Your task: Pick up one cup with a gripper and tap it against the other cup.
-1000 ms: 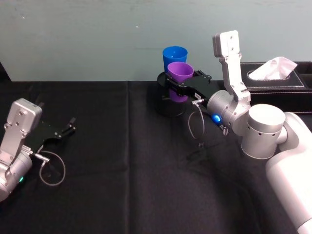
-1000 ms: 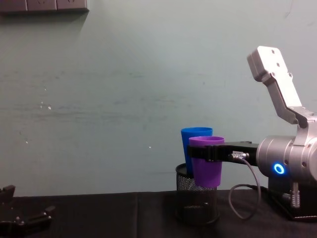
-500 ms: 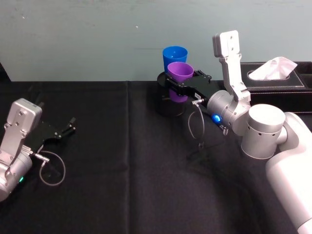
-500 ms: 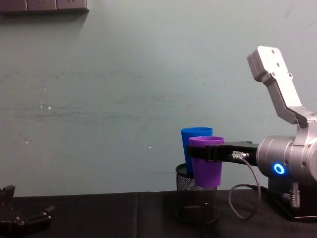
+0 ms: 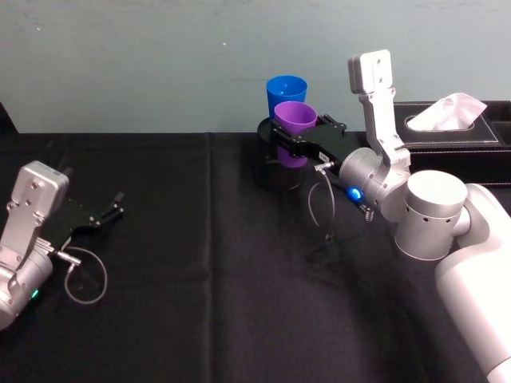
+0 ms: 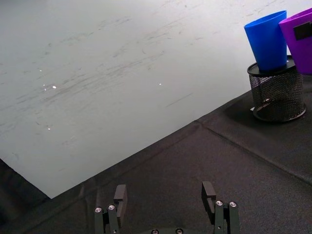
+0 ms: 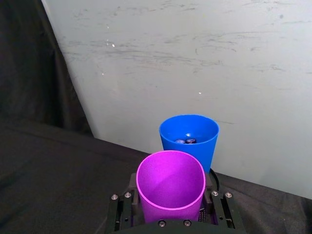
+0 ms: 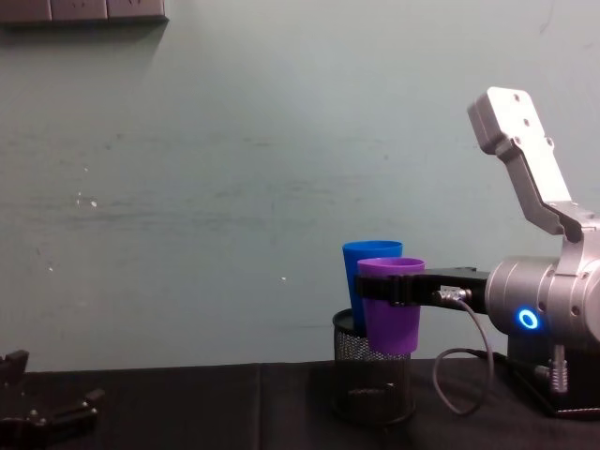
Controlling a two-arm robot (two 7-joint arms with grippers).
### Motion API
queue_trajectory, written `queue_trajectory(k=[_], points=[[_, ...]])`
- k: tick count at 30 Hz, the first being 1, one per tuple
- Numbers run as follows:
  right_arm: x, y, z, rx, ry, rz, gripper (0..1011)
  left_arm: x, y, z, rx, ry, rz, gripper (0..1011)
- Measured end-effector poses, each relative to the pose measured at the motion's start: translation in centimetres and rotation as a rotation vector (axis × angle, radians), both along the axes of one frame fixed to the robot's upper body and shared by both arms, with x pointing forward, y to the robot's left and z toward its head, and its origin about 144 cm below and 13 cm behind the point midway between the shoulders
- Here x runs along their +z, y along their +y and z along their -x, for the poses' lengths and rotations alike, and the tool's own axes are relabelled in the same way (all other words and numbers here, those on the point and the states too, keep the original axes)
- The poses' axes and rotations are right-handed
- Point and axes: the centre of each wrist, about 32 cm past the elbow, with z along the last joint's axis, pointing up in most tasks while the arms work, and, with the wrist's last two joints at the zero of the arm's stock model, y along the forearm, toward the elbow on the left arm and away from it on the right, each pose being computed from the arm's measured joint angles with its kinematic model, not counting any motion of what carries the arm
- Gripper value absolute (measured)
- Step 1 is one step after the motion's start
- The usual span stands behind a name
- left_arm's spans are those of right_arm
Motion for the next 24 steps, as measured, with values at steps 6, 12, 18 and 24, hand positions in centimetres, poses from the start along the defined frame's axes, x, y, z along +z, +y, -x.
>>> queue_trajectory(k=[6,12,18,24], points=[[0.00,0.00,0.00,0.000,0.000,0.000,724,0.00,0.00,0.00,0.000,0.000,0.000,1000],[0.00,0.00,0.00,0.000,0.000,0.000,724,0.00,0.00,0.00,0.000,0.000,0.000,1000],[0.00,0.00,0.00,0.000,0.000,0.000,724,0.00,0.00,0.00,0.000,0.000,0.000,1000],[0.00,0.00,0.00,0.000,0.000,0.000,724,0.00,0.00,0.00,0.000,0.000,0.000,1000]])
